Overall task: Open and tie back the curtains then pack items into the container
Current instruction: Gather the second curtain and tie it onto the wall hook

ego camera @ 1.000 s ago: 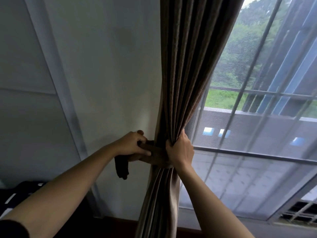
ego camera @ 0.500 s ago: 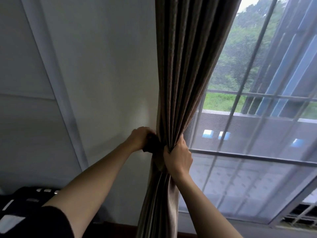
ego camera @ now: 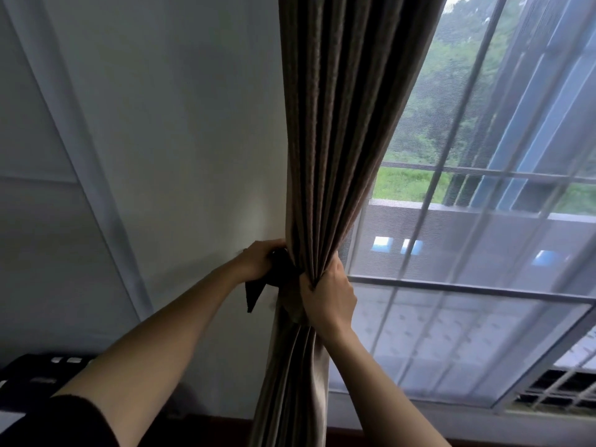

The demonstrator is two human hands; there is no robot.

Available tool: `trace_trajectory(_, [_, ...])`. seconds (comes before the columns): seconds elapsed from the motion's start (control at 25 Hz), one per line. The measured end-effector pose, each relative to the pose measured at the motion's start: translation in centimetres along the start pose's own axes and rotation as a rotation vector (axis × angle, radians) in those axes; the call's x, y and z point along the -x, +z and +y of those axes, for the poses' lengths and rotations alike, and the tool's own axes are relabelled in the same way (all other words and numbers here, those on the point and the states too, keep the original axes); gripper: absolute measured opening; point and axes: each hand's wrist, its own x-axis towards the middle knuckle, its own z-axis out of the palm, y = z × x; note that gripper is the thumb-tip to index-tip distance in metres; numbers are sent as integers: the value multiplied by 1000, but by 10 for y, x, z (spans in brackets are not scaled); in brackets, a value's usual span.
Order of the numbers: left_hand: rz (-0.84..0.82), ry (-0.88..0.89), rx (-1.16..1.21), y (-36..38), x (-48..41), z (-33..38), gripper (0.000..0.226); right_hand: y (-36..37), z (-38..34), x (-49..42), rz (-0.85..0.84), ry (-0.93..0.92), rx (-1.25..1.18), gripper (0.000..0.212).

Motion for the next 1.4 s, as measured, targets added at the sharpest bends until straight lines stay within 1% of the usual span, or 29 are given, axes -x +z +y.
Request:
trace_trajectory(0.12, [19,-60,3,3,6,2,36,1,4,-4,-32,-32,-99,61])
trace_trajectory(0.24, [50,-51,21,11,16,12,31,-2,11,-7,-175,-89,-265,69])
trace_trajectory(0.32, [51,-89,61,16,21,17,29,1,13,-12,-274,-88,-268,78])
trace_trajectory(0.4, [110,-124,121,21,24,26,31,8,16,-18,-274,-88,-245,83])
trace_trajectory(0.44, [153,-151,163,23,26,29,36,10,16,-21,-264,-86,-245,85])
trace_trajectory(0.52, [234,-177,224,22,30,35,45,13,20,-25,-263,-74,-265,84])
trace_trajectory(0.6, [244,-166,257,20,30,35,48,15,26,-28,-264,-67,-320,72])
trace_trajectory(0.64, [233,-167,258,19,28,35,47,15,28,-29,-264,-73,-349,69])
trace_trajectory(0.72, [218,-196,167,18,24,40,33,16,33,-32,-265,-83,-363,79])
trace_trajectory(0.8, [217,-225,24,17,23,49,27,14,37,-34,-294,-66,-369,87])
trace_trajectory(0.88, [277,-201,15,19,23,54,24,12,36,-34,-318,-53,-371,81])
trace_trajectory(0.96, [334,-185,144,23,21,53,20,8,34,-28,-305,-72,-349,73])
trace_trajectory(1.0, [335,-190,191,25,21,51,23,6,33,-23,-285,-88,-343,71])
trace_trajectory(1.04, [297,-206,215,29,20,48,25,4,33,-15,-279,-91,-376,69])
trace_trajectory(1.12, [242,-233,253,36,22,38,25,4,37,4,-327,-75,-539,62])
trace_trajectory(1.2, [264,-247,329,40,31,30,19,7,45,18,-390,-67,-672,59])
trace_trajectory(1.28, [227,-228,538,44,46,24,18,11,53,22,-396,-66,-720,58])
trace_trajectory(1.4, [120,-143,878,53,66,19,26,8,57,13,-420,-62,-718,55])
